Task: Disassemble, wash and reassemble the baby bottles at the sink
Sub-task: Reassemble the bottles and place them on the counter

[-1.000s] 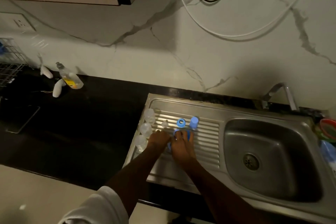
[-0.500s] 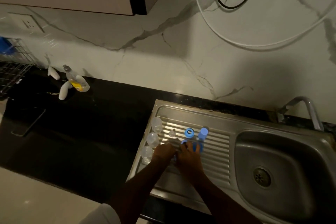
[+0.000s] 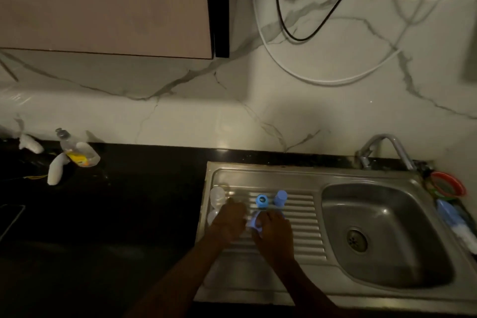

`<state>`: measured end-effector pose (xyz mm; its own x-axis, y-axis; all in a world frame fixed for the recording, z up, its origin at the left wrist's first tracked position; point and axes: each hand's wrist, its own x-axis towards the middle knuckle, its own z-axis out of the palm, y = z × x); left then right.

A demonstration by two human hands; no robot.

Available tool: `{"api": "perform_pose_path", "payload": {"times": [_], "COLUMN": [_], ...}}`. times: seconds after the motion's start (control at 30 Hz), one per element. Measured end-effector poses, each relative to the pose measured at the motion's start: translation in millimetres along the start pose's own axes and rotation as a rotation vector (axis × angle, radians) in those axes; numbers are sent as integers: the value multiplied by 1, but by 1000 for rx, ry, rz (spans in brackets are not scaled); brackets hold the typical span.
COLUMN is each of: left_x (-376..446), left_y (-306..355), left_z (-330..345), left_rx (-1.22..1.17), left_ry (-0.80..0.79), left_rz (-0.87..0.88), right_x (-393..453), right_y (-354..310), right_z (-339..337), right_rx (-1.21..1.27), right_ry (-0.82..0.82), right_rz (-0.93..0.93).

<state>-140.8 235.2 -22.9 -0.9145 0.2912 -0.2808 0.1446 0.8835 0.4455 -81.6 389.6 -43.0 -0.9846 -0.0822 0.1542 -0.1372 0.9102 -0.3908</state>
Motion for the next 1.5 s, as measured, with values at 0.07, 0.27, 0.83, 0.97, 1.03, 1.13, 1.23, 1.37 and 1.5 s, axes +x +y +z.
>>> {"api": "perform_pose_path", "payload": {"times": [0.07,0.27,0.83,0.97,1.03,1.13,1.23,1.37,1.5], "left_x": [-2,3,-13,-29,-18,-3,-4,-20,-15], "left_y": [3,29,99,111,95,61,68,95,90], "left_z": [-21,-93,-96,-118,-103,-75,-92,-117,-84], "left_rx": [-201,-695,-780,-752,-656,-200,-273,-284,-193], "left_ry": [57,101,578,852,746,289,444,1013,609], "left_rz": [-38,41,145,343,227,-43,84,466,104], "right_x": [3,34,61,54,44,31,45,57,35], "right_y": [-6,-5,16,-8,-1,25,26,2,20], "right_z": [-14,-107,-164,-205,-180,-131,-150,-194,-164], "right_rx": [177,198,300,436,334,255,293,262,184], "right_ry": [-25,111,287,660,561,42,145,664,321], "right_rz": [141,58,0,-51,-33,93,79,-114,-98]}}
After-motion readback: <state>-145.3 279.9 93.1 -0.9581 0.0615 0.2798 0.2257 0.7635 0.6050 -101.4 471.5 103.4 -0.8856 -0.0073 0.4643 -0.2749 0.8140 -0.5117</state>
